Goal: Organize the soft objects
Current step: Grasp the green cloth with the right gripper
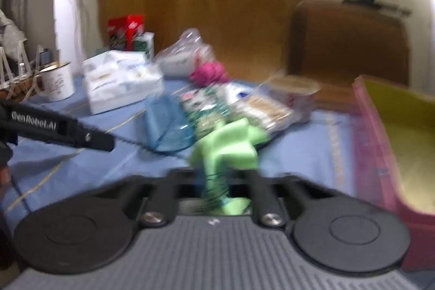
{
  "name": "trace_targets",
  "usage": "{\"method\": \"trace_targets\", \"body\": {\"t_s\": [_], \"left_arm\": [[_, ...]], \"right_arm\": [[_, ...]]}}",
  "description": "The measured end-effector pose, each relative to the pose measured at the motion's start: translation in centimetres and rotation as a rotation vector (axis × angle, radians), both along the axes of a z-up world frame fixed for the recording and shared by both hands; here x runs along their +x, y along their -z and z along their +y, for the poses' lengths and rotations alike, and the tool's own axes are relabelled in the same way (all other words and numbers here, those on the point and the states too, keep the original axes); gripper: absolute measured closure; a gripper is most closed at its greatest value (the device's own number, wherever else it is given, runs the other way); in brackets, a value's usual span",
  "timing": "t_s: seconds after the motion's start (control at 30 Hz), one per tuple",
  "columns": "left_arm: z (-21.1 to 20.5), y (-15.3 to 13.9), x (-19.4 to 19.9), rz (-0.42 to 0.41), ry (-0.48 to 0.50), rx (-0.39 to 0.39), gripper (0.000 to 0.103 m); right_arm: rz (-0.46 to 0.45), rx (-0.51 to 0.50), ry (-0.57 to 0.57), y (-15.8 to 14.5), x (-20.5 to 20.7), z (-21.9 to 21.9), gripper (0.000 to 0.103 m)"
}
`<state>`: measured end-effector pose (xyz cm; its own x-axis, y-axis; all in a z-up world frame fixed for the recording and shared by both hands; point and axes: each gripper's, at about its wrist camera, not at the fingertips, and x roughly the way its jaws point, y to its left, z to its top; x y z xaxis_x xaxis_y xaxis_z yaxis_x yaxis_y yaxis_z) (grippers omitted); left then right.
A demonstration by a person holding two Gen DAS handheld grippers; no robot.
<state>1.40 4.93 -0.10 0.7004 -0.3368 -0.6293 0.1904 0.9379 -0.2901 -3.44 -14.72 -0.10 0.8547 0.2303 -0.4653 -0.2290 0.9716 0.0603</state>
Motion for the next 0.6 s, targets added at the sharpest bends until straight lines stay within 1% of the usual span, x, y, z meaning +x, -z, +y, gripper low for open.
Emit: {"method": "trace_targets", "body": {"t_s": [0.03,0.1,0.2,0.23,0.3,0.37,0.4,0.5,0.53,0.57,0.6], "left_arm": [[0.1,-0.2,0.1,0.005,0.013,-0.014,0.041],[0.4,-0.6,0.1,0.006,0.048,-0.049,0.046],[0.6,-0.7,-0.1,0.001,0.087,-0.093,0.051],[0.5,-0.7,-0.1,0.000,0.105,-0.097,0.054],[0.2,-0.6,-0.4,0.001,0.132,-0.081,0.056],[-0.1,-0.3,-0.6,0.006,0.152,-0.072,0.056],[-0.2,-0.2,-0.6,0.010,0.163,-0.070,0.056],[-0.5,0.2,-0.5,0.030,0.184,-0.076,0.056],[-0.7,0.3,-0.4,0.039,0.193,-0.081,0.056],[-0.9,0.5,-0.4,0.047,0.202,-0.087,0.056],[-1.2,0.7,-0.2,0.057,0.215,-0.090,0.057]], "right_arm": [[0.011,0.025,-0.022,0.0,0.0,0.3,0.100],[0.011,0.038,-0.093,-0.2,-0.8,1.7,0.100],[-0.011,0.052,-0.273,-0.5,-3.4,4.7,0.099],[-0.018,0.038,-0.303,-0.5,-4.1,5.4,0.098],[-0.028,0.016,-0.320,-0.7,-4.9,5.9,0.088],[-0.034,0.019,-0.299,-0.8,-5.6,5.4,0.048],[-0.042,0.021,-0.278,-1.0,-5.7,5.2,0.044],[-0.053,-0.008,-0.230,-1.1,-5.9,4.3,0.040],[-0.049,-0.019,-0.222,-1.0,-5.9,4.3,0.037],[-0.040,-0.030,-0.219,-1.0,-5.8,4.4,0.031],[-0.031,-0.042,-0.218,-0.8,-5.6,4.3,0.028]]}}
